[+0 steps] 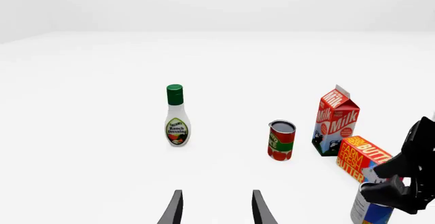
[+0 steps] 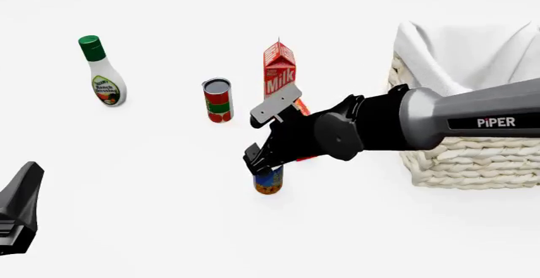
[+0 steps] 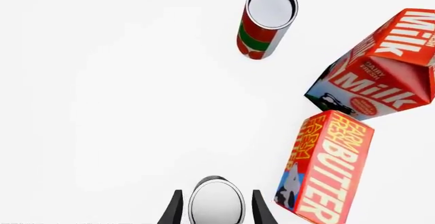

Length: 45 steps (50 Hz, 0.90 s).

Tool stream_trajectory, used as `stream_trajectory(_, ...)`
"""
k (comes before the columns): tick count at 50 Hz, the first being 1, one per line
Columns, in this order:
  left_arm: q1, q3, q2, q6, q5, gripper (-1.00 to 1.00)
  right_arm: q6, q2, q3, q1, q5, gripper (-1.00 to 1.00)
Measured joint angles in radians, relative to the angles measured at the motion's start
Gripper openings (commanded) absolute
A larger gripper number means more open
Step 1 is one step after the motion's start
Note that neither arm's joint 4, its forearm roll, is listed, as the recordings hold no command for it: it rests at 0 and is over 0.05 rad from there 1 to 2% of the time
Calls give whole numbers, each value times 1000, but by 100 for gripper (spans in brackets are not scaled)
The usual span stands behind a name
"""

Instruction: Pick the alphabet soup and place it in the basket.

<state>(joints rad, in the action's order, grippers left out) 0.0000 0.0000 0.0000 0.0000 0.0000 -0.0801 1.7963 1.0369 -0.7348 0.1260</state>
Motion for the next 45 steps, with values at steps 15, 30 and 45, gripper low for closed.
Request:
stream_trajectory(15,0,0,0,0,0,100,10,34,-21,-8,-26,100)
stream_trajectory(30,0,0,0,0,0,100,9,55,-32,2,-43,100)
stream_trajectory(45,0,0,0,0,0,100,7,65,-34,5,-50,100)
